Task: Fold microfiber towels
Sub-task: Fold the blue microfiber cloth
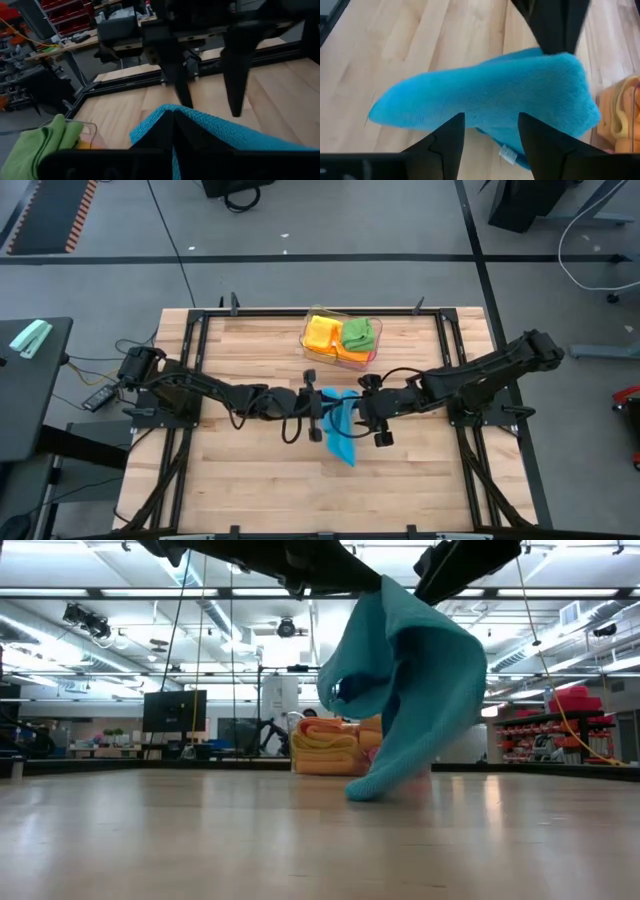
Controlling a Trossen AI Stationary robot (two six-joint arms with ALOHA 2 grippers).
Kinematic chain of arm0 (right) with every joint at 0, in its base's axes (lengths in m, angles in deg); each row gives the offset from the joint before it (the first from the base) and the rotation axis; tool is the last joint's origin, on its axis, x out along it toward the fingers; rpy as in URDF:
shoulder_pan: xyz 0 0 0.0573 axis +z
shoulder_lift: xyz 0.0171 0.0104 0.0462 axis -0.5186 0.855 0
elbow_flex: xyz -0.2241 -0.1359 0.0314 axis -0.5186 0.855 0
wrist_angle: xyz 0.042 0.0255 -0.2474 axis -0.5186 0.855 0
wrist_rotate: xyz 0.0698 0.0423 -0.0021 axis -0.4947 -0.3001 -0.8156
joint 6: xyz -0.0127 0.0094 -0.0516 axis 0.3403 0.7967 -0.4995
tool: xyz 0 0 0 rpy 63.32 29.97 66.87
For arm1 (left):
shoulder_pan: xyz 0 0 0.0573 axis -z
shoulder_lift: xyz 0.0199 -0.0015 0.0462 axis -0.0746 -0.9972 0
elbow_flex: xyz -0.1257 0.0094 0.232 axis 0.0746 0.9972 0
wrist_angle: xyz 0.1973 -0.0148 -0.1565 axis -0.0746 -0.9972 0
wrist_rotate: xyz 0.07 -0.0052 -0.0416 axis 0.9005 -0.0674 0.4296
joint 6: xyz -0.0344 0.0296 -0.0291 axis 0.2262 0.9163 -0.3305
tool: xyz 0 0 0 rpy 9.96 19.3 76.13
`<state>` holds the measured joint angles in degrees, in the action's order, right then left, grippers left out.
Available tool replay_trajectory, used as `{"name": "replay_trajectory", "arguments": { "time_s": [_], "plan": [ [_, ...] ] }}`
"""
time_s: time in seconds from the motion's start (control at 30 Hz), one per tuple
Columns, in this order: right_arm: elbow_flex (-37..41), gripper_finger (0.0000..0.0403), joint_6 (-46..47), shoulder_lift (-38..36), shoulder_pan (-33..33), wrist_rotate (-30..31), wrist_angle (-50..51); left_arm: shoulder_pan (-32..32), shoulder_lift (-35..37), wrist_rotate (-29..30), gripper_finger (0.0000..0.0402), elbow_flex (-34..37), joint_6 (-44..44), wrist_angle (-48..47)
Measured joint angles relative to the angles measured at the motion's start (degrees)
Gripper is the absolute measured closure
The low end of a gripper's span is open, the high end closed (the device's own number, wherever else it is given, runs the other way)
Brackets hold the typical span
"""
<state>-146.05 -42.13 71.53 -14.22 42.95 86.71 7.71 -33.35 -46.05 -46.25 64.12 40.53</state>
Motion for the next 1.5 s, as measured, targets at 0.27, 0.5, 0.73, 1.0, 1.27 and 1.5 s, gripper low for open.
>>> {"name": "replay_trajectory", "arguments": {
  "time_s": [0.27,0.5,0.73,1.0,1.27,1.5],
  "plan": [
    [0.0,0.0168,0.6,0.1,0.0,0.2,0.5,-0.1,0.0,0.0,0.0393,0.0,0.5,2.9],
    [3.6,0.0144,2.8,0.1,-0.2,4.3,-1.7,-0.2,0.0,-2.0,0.0391,0.0,0.0,1.9],
    [13.1,0.0143,4.2,0.1,-0.4,3.8,-16.5,-0.3,0.0,-5.7,0.0387,0.0,3.3,2.1],
    [19.0,0.0145,7.8,0.1,-0.5,1.8,-24.5,-1.0,0.0,-5.6,0.0383,0.0,5.2,1.6],
    [22.0,0.0146,11.6,0.1,-0.4,1.9,-31.2,-1.3,0.0,-5.6,0.0389,0.0,14.8,2.1],
    [21.0,0.0146,12.3,0.0,1.2,3.3,-32.0,-3.7,0.0,-5.6,0.0379,0.0,18.1,4.8]
  ]
}}
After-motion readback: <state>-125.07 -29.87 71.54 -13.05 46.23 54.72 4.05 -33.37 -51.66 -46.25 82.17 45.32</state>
